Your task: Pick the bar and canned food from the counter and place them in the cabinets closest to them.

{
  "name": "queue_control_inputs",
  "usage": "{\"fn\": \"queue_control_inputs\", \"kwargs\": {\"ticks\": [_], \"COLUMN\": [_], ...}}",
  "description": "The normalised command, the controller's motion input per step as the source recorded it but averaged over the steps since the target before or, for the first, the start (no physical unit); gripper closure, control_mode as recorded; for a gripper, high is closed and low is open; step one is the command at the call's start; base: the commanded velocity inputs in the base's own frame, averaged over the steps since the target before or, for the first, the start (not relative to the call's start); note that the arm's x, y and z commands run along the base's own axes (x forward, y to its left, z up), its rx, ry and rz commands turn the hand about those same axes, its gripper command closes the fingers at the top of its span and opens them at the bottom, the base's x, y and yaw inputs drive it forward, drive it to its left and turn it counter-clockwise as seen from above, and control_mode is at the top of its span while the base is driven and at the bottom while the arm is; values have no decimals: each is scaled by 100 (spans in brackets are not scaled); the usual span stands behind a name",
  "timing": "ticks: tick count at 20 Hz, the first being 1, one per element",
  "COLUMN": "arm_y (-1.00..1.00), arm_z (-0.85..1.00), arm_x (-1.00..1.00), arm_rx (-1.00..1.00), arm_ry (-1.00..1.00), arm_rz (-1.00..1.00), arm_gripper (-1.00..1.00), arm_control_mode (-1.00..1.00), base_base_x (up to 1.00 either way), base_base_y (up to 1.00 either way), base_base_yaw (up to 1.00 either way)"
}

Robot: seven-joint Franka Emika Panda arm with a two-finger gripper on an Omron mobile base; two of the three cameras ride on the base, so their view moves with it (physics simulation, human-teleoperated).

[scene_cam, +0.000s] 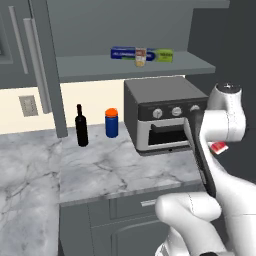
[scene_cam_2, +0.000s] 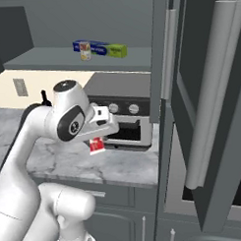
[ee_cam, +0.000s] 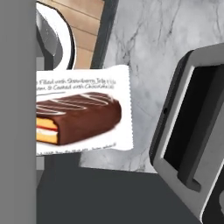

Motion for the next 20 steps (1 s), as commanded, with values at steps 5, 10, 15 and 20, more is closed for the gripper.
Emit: {"fn": "queue_control_inputs", "kwargs": {"ticks": [5,10,15,20], "arm_y": [40,30,0,5], "arm_z": [61,41,2,0], "arm_x": [-55,-49,0,-21], "arm_rx": [5,11,0,0], "arm_ry": [-7,-9,0,0], "arm_rz": [0,0,0,3], "arm_gripper": [100,100,100,100], "arm_control_mode": [-100,-100,-100,-100], "base_base_x": [0,0,0,0], "base_base_y": [0,0,0,0], "base_base_yaw": [0,0,0,0]}}
